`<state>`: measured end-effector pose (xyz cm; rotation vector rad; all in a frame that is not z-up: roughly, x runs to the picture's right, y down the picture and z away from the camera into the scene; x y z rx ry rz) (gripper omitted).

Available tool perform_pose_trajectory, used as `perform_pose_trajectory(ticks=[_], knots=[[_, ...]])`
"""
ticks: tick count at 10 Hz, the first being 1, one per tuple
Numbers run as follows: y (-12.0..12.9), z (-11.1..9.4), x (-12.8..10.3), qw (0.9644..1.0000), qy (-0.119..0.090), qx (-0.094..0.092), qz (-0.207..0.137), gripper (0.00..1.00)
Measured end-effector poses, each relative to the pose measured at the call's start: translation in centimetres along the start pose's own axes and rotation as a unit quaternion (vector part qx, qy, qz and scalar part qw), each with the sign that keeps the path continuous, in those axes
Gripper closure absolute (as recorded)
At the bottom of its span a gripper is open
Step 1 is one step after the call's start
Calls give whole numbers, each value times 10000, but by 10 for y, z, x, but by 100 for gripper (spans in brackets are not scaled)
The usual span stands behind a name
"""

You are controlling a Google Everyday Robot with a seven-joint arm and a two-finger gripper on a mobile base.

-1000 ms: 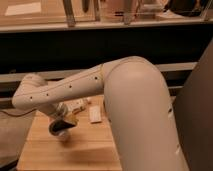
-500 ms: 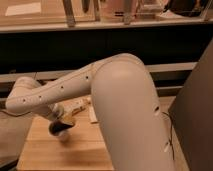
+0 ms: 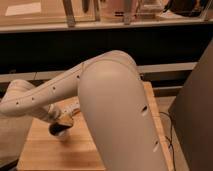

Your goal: Place the eraser in the ceramic cup

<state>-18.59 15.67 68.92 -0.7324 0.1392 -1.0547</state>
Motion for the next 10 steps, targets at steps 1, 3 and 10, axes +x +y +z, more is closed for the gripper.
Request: perform_pose_trajectory(ticks=[1,3,10], knots=[[-2,-1,-2,10000,45,-21,-25,83],[-1,-1,-2,10000,40,-57,-17,63],[2,-4,-4,10000,-21,-63,-52,20]])
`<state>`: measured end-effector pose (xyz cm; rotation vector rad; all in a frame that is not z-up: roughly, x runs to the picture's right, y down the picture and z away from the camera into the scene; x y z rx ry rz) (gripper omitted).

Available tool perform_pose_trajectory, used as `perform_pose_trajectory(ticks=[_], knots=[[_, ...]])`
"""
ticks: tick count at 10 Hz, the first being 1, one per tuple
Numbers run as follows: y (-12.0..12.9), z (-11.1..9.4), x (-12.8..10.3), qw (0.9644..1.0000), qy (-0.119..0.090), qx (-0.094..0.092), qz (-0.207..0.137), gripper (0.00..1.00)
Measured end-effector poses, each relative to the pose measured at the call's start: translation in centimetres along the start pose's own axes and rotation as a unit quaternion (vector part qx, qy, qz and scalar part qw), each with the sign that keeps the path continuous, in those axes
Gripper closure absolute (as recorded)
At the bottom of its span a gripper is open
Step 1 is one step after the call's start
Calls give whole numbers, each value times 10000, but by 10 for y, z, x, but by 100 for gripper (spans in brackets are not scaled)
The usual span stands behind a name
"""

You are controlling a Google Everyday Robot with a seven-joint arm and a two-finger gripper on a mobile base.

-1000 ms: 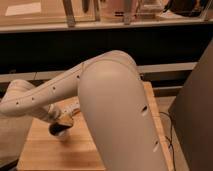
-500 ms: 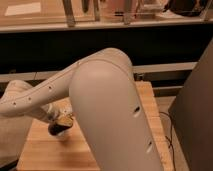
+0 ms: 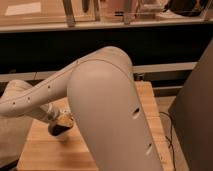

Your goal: Place the eraser in the ceramic cup

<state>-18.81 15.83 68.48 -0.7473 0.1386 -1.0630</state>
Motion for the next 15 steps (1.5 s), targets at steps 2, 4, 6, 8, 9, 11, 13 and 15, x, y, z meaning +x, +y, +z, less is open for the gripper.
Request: perform_pose_trajectory(ticks=[2,4,6,8,9,11,13,15], knots=[[0,-1,-1,10000,-17,0,-15,20],[-1,-2,-1,10000,-17,15,-24,20],[-1,-5,-3,9999,-76,79,-71,20],[8,-19,0,9979,-395,496,-162,20],[14,-26,1,9959,-541,696,-196,20],[24,-35,7,9906,-799,1080,-263,20],[35,-37,15,9849,-997,1382,-315,20],[53,-36,31,9748,-1213,1853,-262,20]])
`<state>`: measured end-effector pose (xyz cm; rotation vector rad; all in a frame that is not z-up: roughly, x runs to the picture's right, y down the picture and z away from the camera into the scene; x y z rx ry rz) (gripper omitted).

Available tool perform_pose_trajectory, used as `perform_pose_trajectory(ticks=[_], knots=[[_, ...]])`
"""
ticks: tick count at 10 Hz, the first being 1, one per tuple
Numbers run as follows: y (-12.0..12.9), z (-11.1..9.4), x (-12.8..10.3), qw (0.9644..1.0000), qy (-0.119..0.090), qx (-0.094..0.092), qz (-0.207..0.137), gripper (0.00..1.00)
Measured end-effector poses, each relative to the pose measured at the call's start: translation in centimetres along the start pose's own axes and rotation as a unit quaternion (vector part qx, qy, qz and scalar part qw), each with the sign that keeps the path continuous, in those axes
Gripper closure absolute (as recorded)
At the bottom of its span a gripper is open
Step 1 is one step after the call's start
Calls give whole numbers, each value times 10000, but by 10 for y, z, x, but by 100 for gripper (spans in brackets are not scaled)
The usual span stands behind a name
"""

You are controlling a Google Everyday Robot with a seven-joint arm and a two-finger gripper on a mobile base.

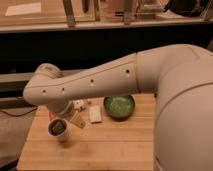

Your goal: Place the eraser in the ceramic cup

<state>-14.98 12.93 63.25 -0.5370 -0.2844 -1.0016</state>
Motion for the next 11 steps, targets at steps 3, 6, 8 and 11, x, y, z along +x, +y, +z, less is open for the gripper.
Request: perform_pose_trajectory(ticks=[3,6,8,11], knots=[[20,5,18,9992,-170,362,88,20],[30,11,26,9980,-313,539,133,20],[34,10,28,9973,-356,634,139,20],[35,10,28,9959,-481,760,95,20]])
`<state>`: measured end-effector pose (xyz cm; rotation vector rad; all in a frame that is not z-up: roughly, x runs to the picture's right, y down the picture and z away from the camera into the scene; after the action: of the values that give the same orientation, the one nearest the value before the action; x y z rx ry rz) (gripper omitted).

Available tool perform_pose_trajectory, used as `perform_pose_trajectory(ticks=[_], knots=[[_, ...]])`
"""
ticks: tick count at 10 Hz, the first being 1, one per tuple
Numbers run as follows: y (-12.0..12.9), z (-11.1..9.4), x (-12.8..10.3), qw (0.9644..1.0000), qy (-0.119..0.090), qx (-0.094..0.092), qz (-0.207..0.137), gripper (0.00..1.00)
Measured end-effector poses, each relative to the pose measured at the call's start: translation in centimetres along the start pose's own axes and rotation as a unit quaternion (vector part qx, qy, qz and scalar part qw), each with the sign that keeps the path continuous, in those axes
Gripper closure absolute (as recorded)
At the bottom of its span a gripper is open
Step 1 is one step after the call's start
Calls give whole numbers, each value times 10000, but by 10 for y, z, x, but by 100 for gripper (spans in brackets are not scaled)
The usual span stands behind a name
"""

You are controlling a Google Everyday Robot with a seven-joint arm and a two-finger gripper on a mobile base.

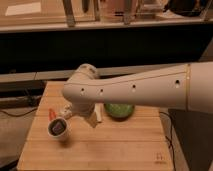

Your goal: Place the eraser in the ceramic cup

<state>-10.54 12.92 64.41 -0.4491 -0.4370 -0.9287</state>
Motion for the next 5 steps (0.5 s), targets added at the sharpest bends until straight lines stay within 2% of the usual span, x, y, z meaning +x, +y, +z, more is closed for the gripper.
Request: perform_pose_trajectory(ticks=[2,5], knots=[[1,-1,2,9999,-109,95,-17,20],[7,-5,11,9983,-440,367,51,20]])
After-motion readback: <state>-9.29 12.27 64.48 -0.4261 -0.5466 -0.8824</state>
